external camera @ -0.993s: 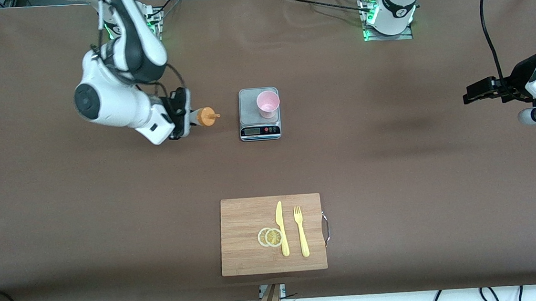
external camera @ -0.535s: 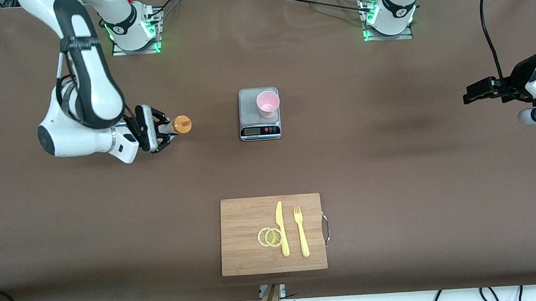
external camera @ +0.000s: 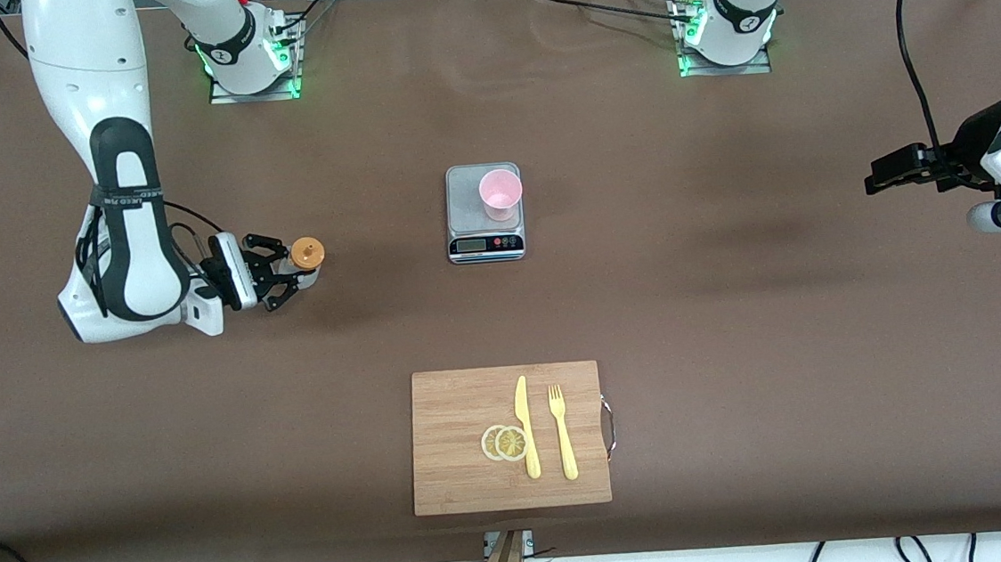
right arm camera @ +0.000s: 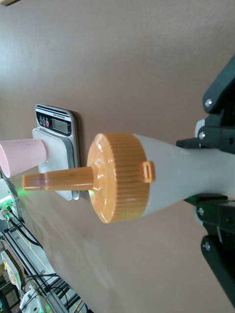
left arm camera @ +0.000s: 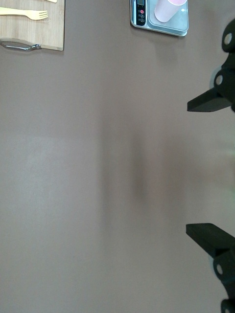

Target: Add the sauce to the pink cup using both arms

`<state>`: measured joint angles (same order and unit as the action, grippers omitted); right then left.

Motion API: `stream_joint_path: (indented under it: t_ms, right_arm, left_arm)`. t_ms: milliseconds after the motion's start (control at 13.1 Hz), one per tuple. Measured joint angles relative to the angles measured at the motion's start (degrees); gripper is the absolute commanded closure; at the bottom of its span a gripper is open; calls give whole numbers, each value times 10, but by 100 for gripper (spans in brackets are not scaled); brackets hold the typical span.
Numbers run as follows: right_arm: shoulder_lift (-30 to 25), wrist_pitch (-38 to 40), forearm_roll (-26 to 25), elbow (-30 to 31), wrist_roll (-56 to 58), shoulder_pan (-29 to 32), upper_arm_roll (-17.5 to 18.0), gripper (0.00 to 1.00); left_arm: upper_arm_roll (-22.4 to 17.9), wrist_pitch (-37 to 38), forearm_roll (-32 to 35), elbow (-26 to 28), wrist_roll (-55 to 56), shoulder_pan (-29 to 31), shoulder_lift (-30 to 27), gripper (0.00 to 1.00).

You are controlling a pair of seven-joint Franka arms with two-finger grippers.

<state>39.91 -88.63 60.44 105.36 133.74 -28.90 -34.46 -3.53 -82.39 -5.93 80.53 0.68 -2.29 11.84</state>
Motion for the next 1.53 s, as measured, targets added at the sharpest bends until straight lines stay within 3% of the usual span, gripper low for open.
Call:
stream_joint_path:
  t_ms: [76,229,306,611,917,1223,1528]
  right_arm:
    - [3,5,0,-3,6,8,0,37]
    - [4,10,-1,-4,14,18,0,5]
    - [5,14,-7,-10,15,20,0,1]
    - [4,18,-83,-52,13,40,-8,1]
    - [-5,25,-163,-69,-26,42,-50,1]
    - [-35,51,-251,-132,-174,41,-60,1]
    - [-48,74,-299,-216,-385,32,-60,1]
  left_arm:
    - [0,0,0,0,0,0,0,0]
    - [0,0,0,0,0,0,0,0]
    - [0,0,0,0,0,0,0,0]
    - [0,0,0,0,0,0,0,0]
    - [0,0,0,0,0,0,0,0]
    - [0,0,0,0,0,0,0,0]
    - [1,0,0,0,0,0,0,0]
